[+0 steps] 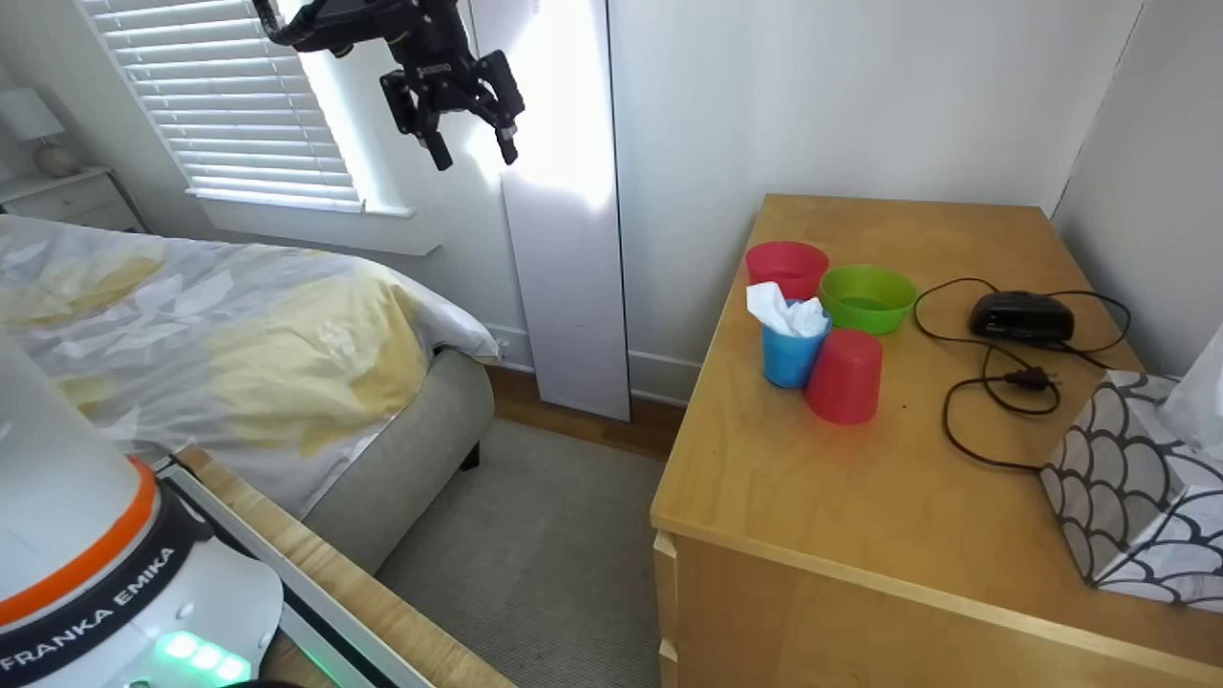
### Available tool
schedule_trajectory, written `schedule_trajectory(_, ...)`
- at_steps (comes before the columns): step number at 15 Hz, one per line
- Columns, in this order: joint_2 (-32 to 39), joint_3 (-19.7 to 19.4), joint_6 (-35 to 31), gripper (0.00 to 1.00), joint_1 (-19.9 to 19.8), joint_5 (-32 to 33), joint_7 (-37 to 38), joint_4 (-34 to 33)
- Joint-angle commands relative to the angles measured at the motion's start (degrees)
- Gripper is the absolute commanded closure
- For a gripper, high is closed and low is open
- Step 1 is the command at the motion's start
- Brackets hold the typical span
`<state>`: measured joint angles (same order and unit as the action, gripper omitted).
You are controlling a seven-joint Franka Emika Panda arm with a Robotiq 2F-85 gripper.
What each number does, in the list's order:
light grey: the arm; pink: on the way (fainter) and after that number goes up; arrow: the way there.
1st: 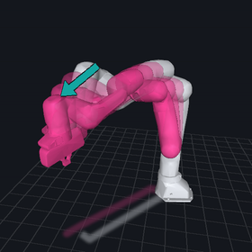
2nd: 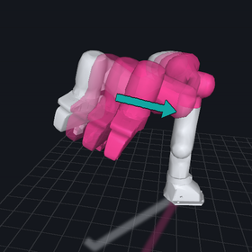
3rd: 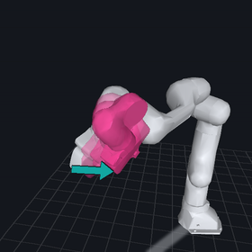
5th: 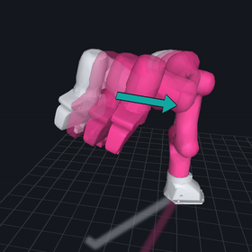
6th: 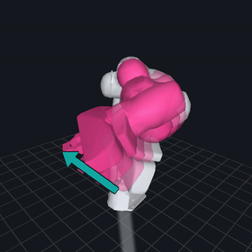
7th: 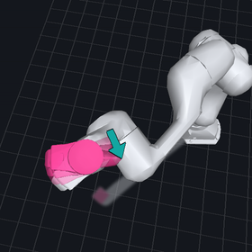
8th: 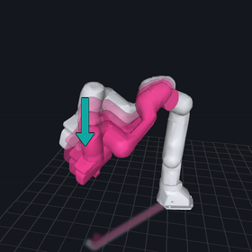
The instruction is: Push the white tissue into the blue cup
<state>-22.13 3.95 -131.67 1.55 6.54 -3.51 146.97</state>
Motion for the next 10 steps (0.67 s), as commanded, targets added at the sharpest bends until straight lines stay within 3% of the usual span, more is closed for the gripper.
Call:
schedule_trajectory(1,1.0,-1.01,0.59,0.0,0.02,-1.21,1.36,-0.86)
schedule_trajectory(5,3.5,-3.82,-1.77,0.0,-2.7,-1.9,3.71,-0.54)
schedule_trajectory(10,7.94,-7.61,-9.93,0.0,-7.6,-1.27,7.79,-1.22)
